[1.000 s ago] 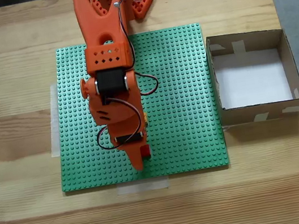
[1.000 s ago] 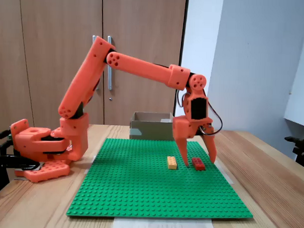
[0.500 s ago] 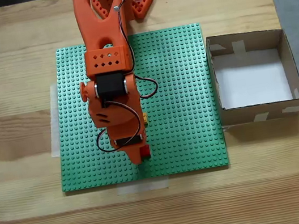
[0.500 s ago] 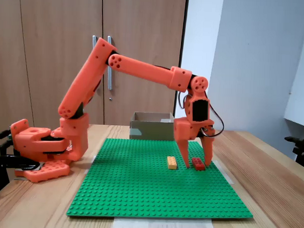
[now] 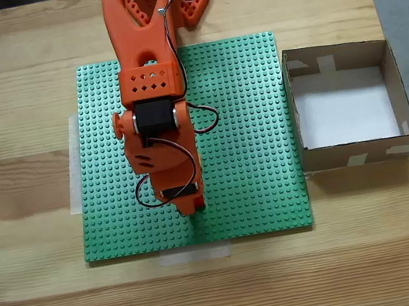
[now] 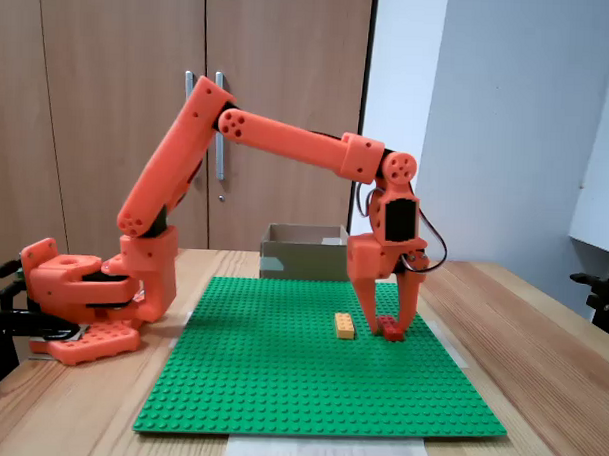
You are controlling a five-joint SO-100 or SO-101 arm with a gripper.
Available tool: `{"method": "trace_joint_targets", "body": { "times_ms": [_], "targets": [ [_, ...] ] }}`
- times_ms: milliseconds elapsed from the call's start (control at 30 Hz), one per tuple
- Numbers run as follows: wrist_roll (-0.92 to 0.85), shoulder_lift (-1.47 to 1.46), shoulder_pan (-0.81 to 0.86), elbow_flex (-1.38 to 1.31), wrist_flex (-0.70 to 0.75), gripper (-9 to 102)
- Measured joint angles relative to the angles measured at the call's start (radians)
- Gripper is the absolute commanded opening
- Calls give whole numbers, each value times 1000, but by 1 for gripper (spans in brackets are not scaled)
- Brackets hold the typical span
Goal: Pick the red lego block and put it in the box.
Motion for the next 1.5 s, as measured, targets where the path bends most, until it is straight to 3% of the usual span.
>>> {"method": "trace_joint_targets", "body": {
  "times_ms": [333, 633, 1233, 1500],
  "targets": [
    [0, 0, 0, 0, 2, 1],
    [0, 38, 15, 20, 6, -1],
    [0, 479, 20, 170, 69, -1],
    [-20, 704, -147, 241, 133, -1]
  ]
}}
